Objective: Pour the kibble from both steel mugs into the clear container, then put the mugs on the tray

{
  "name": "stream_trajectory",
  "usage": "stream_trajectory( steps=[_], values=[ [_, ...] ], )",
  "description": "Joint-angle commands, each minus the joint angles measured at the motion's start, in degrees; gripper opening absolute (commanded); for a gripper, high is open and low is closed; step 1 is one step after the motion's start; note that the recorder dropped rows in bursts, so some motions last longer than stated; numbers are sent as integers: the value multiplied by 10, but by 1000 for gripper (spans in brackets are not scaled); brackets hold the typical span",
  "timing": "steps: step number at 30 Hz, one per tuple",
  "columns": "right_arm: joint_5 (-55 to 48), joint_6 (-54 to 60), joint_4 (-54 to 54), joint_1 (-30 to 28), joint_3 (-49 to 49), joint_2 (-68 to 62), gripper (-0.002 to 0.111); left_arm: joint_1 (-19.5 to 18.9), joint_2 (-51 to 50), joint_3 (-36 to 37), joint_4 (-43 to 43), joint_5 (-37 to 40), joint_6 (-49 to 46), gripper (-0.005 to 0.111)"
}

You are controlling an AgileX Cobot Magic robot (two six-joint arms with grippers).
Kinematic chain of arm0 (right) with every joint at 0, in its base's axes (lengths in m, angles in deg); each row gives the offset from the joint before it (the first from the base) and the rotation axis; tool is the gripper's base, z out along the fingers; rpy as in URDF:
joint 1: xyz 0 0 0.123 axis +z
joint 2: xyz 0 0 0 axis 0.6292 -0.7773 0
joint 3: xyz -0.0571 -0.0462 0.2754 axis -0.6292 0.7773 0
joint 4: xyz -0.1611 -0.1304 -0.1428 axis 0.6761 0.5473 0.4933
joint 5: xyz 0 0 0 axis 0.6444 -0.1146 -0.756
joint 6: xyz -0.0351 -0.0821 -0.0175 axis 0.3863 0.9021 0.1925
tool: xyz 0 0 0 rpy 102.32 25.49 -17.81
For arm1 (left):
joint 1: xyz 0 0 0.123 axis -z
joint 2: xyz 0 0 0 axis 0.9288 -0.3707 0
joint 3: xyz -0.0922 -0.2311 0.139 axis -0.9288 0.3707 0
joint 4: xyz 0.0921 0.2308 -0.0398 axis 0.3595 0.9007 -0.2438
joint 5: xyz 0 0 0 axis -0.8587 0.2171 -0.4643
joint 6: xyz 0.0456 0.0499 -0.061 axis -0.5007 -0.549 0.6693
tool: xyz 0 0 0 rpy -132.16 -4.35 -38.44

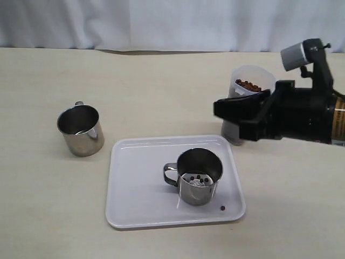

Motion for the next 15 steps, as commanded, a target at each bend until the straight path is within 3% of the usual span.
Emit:
stream_trajectory(
  steps=[1,8,15],
  values=[
    [-187,98,-132,0,24,84,5,-1,1,-1,-1,0,1,0],
    [-234,293,-337,-18,73,245,5,-1,1,-1,-1,0,1,0],
    [-230,421,-502,-101,162,419,5,-1,1,-1,-1,0,1,0]
  ],
)
